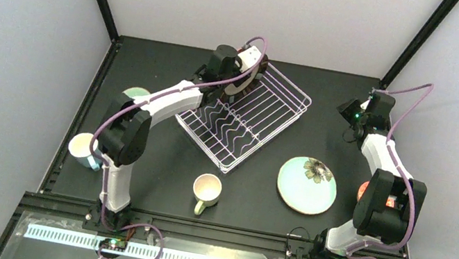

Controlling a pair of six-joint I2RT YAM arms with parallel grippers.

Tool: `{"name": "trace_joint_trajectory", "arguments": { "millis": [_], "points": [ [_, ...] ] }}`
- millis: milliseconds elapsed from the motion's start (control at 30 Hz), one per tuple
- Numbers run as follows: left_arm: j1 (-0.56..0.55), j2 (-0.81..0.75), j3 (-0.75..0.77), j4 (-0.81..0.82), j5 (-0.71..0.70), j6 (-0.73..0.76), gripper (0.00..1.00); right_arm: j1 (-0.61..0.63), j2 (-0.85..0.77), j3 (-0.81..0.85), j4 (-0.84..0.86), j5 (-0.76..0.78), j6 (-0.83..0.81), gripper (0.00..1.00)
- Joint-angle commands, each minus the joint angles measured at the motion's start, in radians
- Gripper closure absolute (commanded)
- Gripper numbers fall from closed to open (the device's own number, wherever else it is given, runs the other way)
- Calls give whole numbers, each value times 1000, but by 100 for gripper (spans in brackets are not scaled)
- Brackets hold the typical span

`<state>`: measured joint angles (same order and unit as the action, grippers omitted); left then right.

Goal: Load the mixed dishes into the dish rack
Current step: Insert the plate into the dish rack.

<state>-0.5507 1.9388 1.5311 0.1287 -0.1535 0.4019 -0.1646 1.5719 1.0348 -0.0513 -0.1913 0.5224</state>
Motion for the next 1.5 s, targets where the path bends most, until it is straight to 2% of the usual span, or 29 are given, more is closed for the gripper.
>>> {"name": "trace_joint_trajectory", "arguments": {
  "millis": [0,533,867,1133,1233,1400,1467],
  "points": [
    [4,-12,15,204,-3,18,99,7,-25,-16,38,30,-18,22],
    [4,2,-48,244,-25,-26,99,25,-16,-17,41,39,-16,22],
    [4,27,-51,211,-60,-103,99,25,-31,-25,25,44,-34,22],
    [3,40,-66,193,-52,-104,98,25,-55,-40,13,39,-36,22],
    [4,50,-67,183,-49,-94,94,25,-64,-53,18,38,-33,22],
    [4,63,-65,167,-40,-82,82,25,-77,-75,27,36,-26,22],
    [4,69,-66,161,-41,-81,74,25,-82,-84,33,34,-22,22]
  ]
}}
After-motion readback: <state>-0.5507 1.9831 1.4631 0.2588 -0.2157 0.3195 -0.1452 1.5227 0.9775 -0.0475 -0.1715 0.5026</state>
